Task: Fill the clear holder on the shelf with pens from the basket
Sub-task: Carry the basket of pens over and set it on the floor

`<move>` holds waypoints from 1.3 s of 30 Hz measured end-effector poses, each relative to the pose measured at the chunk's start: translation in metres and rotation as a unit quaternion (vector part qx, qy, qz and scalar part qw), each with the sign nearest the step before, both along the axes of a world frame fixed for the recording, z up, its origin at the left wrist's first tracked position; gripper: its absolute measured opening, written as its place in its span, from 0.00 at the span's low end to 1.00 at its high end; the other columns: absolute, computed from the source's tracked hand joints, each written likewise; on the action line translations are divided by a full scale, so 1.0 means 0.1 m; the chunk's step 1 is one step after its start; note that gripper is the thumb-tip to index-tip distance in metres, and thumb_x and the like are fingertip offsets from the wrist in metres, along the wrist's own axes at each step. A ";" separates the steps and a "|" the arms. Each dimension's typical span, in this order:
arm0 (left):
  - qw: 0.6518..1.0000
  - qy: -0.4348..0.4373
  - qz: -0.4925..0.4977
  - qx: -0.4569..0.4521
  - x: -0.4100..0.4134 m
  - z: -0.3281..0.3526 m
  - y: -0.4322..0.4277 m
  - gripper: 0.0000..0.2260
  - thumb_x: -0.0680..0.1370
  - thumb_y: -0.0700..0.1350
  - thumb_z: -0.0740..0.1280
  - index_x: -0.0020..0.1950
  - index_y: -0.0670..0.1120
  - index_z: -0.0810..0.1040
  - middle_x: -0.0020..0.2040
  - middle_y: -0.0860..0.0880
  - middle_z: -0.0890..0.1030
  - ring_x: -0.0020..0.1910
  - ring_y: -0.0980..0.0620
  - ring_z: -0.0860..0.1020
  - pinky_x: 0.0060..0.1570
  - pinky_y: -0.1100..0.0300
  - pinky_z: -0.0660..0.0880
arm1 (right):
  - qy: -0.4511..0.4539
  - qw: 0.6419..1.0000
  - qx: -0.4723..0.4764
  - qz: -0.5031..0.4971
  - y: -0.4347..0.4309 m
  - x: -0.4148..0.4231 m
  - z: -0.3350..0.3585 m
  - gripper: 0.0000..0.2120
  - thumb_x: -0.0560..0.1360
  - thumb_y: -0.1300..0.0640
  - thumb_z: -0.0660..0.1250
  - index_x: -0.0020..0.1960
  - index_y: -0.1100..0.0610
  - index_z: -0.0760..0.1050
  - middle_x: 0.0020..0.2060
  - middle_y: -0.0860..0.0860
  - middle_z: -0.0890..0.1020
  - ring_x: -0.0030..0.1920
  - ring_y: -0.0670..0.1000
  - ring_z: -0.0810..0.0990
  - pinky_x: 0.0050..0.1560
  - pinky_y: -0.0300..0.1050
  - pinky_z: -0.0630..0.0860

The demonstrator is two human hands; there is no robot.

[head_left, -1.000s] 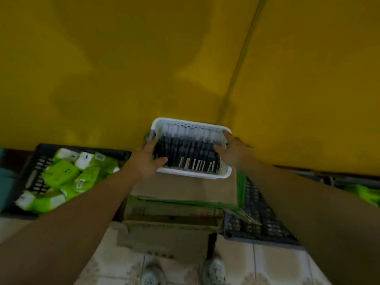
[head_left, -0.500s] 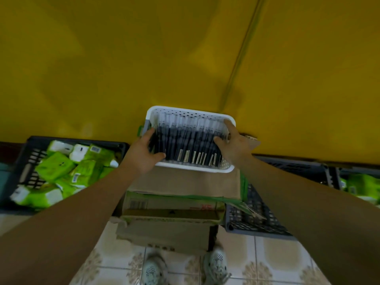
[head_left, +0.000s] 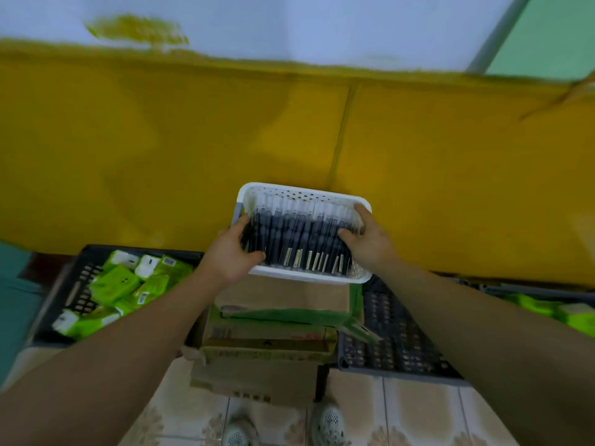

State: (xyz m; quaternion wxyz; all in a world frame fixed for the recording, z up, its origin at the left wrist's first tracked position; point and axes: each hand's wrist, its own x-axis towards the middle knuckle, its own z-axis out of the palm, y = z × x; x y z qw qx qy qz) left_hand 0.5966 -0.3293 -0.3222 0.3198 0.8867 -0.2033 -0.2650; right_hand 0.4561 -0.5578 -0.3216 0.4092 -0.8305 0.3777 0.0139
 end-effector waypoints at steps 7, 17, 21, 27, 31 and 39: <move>0.993 -0.039 -0.050 -0.097 -0.39 1.09 0.03 0.39 0.74 0.40 0.72 0.79 0.49 0.53 0.74 0.51 0.63 0.70 0.51 0.67 0.66 0.53 0.69 | -0.049 0.996 -0.061 -0.050 0.17 -0.49 1.12 0.33 0.79 0.47 0.64 0.78 0.46 0.50 0.71 0.58 0.68 0.57 0.63 0.78 0.54 0.59 0.78; 0.959 -0.104 -0.213 -0.156 -1.09 2.27 0.08 0.39 0.73 0.42 0.73 0.78 0.48 0.55 0.73 0.48 0.67 0.70 0.47 0.68 0.60 0.59 0.68 | -0.079 0.966 -0.136 -0.207 0.71 -1.73 2.25 0.34 0.77 0.45 0.66 0.77 0.47 0.53 0.71 0.56 0.69 0.61 0.62 0.76 0.58 0.59 0.77; 0.939 -0.122 -0.282 -0.155 -1.61 2.57 -0.07 0.40 0.71 0.47 0.74 0.78 0.50 0.56 0.74 0.47 0.67 0.69 0.46 0.69 0.62 0.55 0.69 | -0.096 0.942 -0.153 -0.281 0.86 -2.48 2.56 0.33 0.77 0.47 0.66 0.77 0.47 0.55 0.70 0.57 0.71 0.60 0.61 0.77 0.55 0.53 0.78; 0.894 -0.129 -0.390 -0.177 -2.73 2.86 -0.38 0.39 0.73 0.47 0.73 0.78 0.50 0.54 0.76 0.47 0.62 0.72 0.45 0.66 0.61 0.53 0.69 | -0.080 0.900 -0.181 -0.387 1.15 -3.85 2.88 0.33 0.76 0.44 0.66 0.76 0.46 0.57 0.67 0.57 0.73 0.59 0.60 0.77 0.57 0.50 0.75; 0.861 -0.113 -0.460 -0.184 -3.73 2.92 -0.58 0.41 0.73 0.48 0.73 0.79 0.51 0.53 0.77 0.46 0.60 0.72 0.44 0.65 0.62 0.51 0.70 | -0.068 0.862 -0.185 -0.467 1.45 -4.96 2.97 0.33 0.76 0.44 0.67 0.76 0.46 0.57 0.66 0.58 0.74 0.56 0.59 0.78 0.56 0.50 0.76; 0.778 -0.038 -0.594 -0.200 -6.08 2.93 -0.53 0.41 0.73 0.47 0.73 0.79 0.49 0.52 0.77 0.46 0.60 0.73 0.45 0.63 0.67 0.52 0.67 | -0.041 0.769 -0.191 -0.608 2.35 -7.25 3.07 0.32 0.76 0.44 0.67 0.75 0.44 0.57 0.65 0.56 0.74 0.47 0.55 0.80 0.42 0.48 0.79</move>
